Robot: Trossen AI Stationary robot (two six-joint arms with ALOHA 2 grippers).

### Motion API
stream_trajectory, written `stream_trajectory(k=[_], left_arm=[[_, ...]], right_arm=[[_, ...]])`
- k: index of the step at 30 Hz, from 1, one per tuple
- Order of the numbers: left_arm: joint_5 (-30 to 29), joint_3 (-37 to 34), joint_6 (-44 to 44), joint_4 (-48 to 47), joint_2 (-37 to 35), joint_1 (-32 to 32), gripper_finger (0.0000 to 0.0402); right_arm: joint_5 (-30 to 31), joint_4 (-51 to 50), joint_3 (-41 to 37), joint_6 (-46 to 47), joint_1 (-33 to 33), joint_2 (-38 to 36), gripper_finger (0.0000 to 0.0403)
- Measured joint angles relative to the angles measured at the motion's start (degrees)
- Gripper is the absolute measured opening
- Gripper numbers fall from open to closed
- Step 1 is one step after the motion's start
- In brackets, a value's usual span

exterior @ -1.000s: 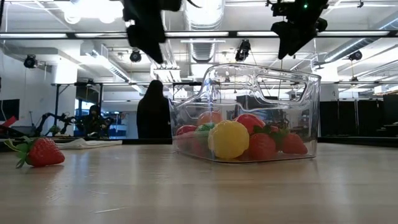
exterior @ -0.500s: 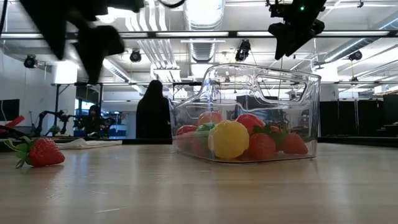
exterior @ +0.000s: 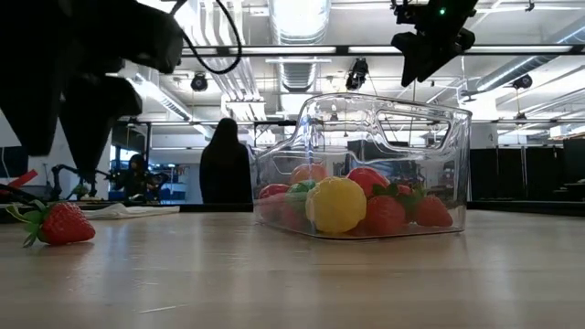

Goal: Pick and placing Produce into tupperware
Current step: Put the strawberry into the transparent bin

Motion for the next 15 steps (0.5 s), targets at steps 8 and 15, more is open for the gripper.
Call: stream_trajectory(k=[8, 15], left_arm=[[-3.8, -4.7, -2.8, 4.8, 0.0, 0.0, 0.0295], [-4.1, -7.4, -2.7, 9.3, 0.0, 0.0, 0.0295]], right_arm=[[0.0, 0.0, 0.0, 0.0, 0.0, 0.0, 0.0237], [0.0, 0.0, 0.0, 0.0, 0.0, 0.0, 0.0237]])
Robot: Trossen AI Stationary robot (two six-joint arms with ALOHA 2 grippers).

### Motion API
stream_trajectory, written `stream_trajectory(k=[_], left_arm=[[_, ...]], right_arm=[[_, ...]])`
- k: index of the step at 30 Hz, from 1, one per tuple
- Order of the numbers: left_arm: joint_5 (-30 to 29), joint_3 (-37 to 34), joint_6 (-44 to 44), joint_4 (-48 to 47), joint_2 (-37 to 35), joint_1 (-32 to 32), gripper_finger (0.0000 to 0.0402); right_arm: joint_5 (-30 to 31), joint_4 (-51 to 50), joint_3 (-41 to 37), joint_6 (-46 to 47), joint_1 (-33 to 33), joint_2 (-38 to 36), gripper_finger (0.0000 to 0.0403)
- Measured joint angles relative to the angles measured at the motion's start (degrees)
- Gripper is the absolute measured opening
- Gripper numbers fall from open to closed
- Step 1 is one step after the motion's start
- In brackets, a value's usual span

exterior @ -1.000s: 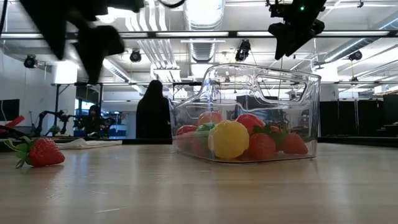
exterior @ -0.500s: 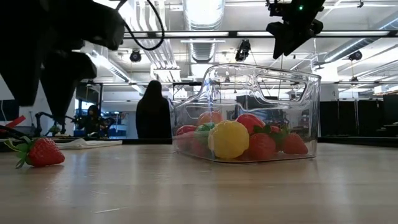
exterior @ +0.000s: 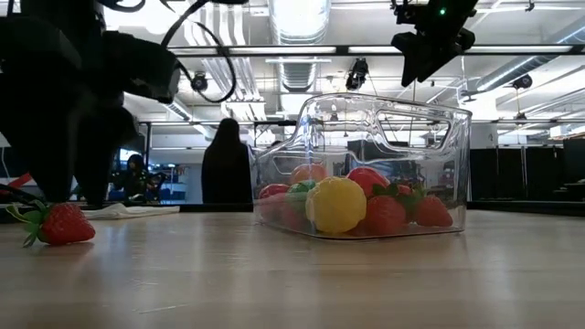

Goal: Pick and placing Produce into tupperware
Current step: Put the strawberry into the transparent bin

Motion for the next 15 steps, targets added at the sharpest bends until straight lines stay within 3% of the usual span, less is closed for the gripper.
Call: stream_trajectory(k=[8, 15], left_arm=[[-0.2, -3.0, 0.0, 3.8, 0.0, 0.0, 0.0295], [-4.3, -3.6, 0.1, 3.7, 1.2, 0.0, 0.0295]], right_arm=[[0.0, -0.1, 0.0, 0.0, 0.0, 0.0, 0.0237], [0.0, -0.2, 0.0, 0.0, 0.0, 0.0, 0.0237]])
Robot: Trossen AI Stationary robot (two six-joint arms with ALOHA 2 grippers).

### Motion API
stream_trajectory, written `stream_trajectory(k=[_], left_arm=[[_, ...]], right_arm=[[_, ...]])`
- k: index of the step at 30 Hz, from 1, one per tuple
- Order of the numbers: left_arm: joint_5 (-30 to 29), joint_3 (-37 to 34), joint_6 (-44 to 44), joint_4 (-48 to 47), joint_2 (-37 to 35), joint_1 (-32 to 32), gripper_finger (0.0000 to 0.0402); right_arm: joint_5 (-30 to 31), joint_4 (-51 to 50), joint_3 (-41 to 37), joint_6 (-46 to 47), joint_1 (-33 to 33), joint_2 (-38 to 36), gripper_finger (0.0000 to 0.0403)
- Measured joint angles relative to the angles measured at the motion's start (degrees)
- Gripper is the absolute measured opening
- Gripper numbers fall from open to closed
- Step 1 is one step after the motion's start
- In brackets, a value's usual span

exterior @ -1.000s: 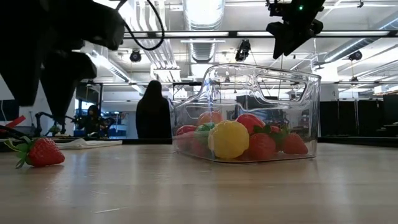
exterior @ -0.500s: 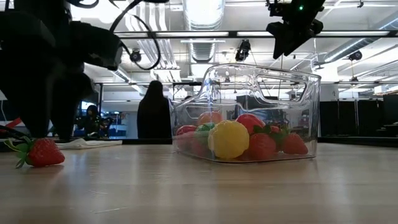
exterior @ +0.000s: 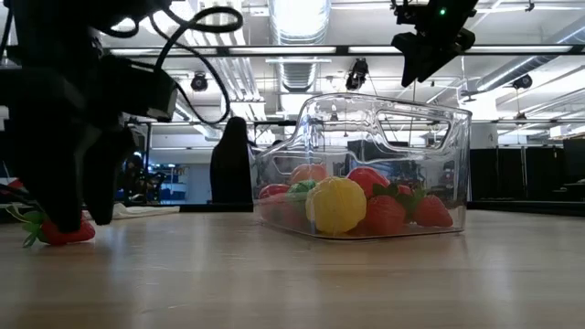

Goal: Pick and placing Produce into tupperware
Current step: Put the strawberry into the transparent bin

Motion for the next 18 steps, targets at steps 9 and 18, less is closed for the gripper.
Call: stream_trajectory(k=[9, 18], left_arm=[[1.0, 1.0, 0.0, -0.1, 3.6, -0.1, 0.0287], [1.6, 1.1, 0.0, -0.1, 3.5, -0.1, 0.0202]], right_arm=[[-0.2, -0.1, 0.0, -0.2, 0.0, 0.0, 0.0237], [-0.2, 0.0, 0.0, -0.5, 0.0, 0.0, 0.0237]])
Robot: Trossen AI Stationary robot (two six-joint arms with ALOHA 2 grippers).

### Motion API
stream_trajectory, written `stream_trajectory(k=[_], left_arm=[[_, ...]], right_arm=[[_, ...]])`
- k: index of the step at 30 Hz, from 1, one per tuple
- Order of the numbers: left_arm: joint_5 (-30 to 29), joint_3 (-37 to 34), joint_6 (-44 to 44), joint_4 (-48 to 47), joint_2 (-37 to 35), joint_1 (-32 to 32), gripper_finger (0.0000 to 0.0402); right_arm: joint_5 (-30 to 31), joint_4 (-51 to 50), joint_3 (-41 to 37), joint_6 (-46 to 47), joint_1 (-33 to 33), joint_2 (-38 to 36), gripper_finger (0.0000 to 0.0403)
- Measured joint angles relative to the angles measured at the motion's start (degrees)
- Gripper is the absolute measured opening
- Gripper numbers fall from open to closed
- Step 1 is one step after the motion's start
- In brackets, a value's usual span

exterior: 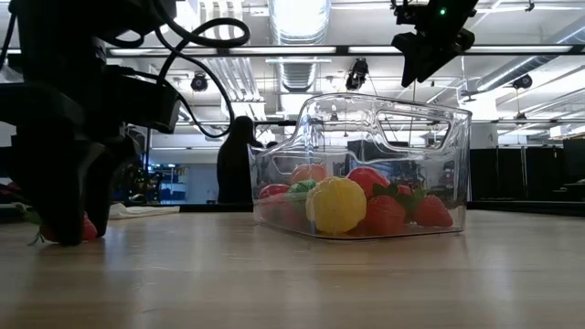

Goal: Pick and placing Produce into tupperware
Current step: Put the strawberry into the transparent bin

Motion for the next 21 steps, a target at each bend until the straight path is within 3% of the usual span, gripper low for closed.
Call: stream_trajectory(k=[10, 21], left_arm=[[1.7, 0.1, -0.1, -2.0, -0.2, 0.1, 0.0122], [2.3, 2.4, 0.0, -3.9, -0.9, 0.3, 0.0110]], right_arm=[[0.0, 0.1, 0.0, -0.1, 0.0, 0.0, 0.0237], [0.0, 0.3, 0.0, 0.1, 0.0, 0.0, 0.0237]])
